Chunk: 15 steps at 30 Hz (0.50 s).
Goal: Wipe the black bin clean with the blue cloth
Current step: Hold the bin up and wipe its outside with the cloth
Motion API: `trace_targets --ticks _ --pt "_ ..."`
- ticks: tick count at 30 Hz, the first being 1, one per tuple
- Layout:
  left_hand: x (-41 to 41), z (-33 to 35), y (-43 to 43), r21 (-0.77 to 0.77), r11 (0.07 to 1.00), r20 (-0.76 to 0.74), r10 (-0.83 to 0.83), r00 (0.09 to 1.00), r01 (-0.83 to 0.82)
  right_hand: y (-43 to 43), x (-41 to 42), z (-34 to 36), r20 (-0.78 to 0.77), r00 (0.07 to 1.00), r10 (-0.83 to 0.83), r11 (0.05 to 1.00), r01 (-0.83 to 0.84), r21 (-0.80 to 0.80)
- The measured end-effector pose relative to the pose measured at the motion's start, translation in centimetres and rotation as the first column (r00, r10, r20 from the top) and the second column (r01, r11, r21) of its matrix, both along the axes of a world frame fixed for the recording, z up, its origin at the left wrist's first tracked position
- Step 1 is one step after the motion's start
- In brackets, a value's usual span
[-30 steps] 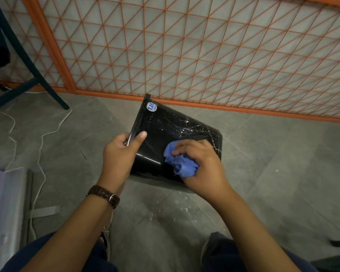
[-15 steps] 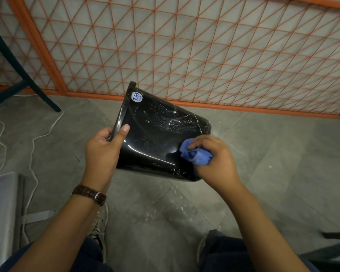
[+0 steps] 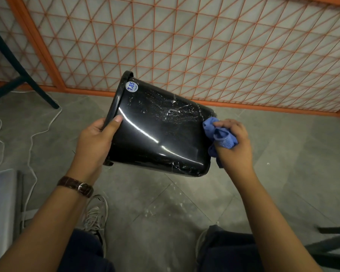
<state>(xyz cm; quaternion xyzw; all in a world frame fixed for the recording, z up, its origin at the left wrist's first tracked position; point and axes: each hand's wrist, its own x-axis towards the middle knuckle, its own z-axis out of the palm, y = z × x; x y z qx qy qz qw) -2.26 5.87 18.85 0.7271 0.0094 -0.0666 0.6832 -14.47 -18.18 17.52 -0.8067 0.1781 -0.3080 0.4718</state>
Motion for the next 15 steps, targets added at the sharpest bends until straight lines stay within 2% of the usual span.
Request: trace_targets --ticks 3,6,8,11,13,15 --pt "0.0 -0.1 0.1 0.001 1.0 -0.001 -0.015 1.0 0.015 0.7 0.2 -0.3 -0.025 0.996 0.086 0.991 -0.088 -0.104" --pt "-0.1 -0.1 0.4 0.057 0.998 0.047 -0.021 0.999 0.018 0.1 0.0 -0.5 -0.19 0.968 0.164 0.979 -0.183 -0.088" --pt "-0.2 -0.1 0.5 0.09 0.995 0.067 -0.036 0.997 0.03 -0.5 -0.1 -0.8 -0.216 0.967 0.138 0.99 -0.136 0.022" --pt "-0.4 0.0 0.2 0.105 0.992 0.06 -0.072 0.996 0.066 -0.7 0.1 -1.1 -0.203 0.979 -0.016 0.986 0.049 0.157" --pt "-0.5 -0.1 0.1 0.098 0.993 0.053 -0.078 0.996 0.072 -0.4 0.1 -0.7 -0.172 0.983 -0.058 0.995 0.071 0.072" --pt "-0.5 -0.1 0.2 0.082 0.995 0.054 -0.061 0.997 0.056 -0.1 -0.2 0.0 -0.139 0.99 0.029 0.998 -0.036 -0.05"
